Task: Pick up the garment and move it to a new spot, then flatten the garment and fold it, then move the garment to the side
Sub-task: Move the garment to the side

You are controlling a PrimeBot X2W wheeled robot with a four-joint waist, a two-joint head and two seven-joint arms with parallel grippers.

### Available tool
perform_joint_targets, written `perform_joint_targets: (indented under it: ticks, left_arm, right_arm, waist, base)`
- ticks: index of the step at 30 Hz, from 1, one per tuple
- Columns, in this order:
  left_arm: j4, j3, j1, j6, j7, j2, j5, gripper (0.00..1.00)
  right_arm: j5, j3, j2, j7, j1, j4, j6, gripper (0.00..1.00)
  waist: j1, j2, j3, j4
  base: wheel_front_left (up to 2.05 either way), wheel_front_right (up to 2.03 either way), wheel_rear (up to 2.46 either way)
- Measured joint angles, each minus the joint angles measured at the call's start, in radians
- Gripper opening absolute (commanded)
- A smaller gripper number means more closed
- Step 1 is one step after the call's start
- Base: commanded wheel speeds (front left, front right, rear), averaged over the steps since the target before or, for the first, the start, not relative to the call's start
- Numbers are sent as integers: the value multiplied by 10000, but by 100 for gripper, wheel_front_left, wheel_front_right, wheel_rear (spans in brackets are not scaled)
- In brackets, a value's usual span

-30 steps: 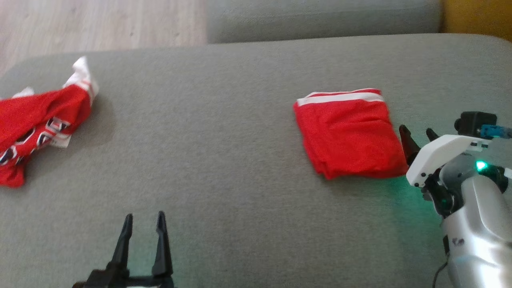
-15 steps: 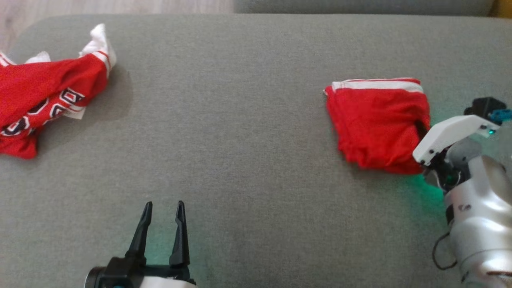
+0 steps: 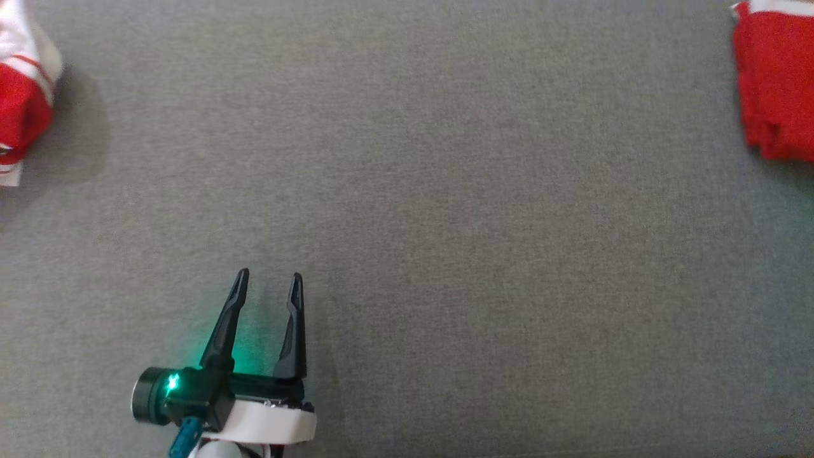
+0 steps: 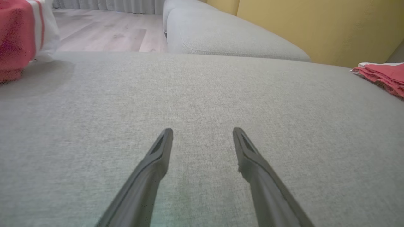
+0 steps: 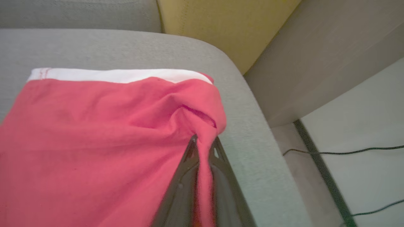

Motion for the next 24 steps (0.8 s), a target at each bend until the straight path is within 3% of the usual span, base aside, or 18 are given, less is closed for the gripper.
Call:
perform_joint_targets:
  ticks: [4,12,13,14,24]
  left_arm:
    - [-15,65,-1,-8,0,0,130,100]
    - [-79,297,0,-113,0,2,207,100]
    - [-79,303,0,-113,0,2,207,100]
    - [-77,311,0,-113,0,2,207,100]
    - [-46,370,55,-77,0,0,198,100]
  right_arm:
    - [-1220,35,-157,-2,-185,-403,0,0]
    - [-2508,-146,-150,-4,-314,-708,0,0]
    - [-2615,-184,-134,-35,-314,-744,0,66]
    - [-2708,-255,-100,-58,-314,-759,0,100]
    - [-2915,-272,706,-1313,-214,-1360,0,100]
  waist:
    - [0,0,311,-235]
    - [-2,0,421,-455]
    - [-2,0,400,-469]
    - [-2,0,370,-486]
    - [-3,0,-142,-752]
  base:
    - [0,0,0]
    - [0,0,0]
    - [0,0,0]
    - [0,0,0]
    - [0,0,0]
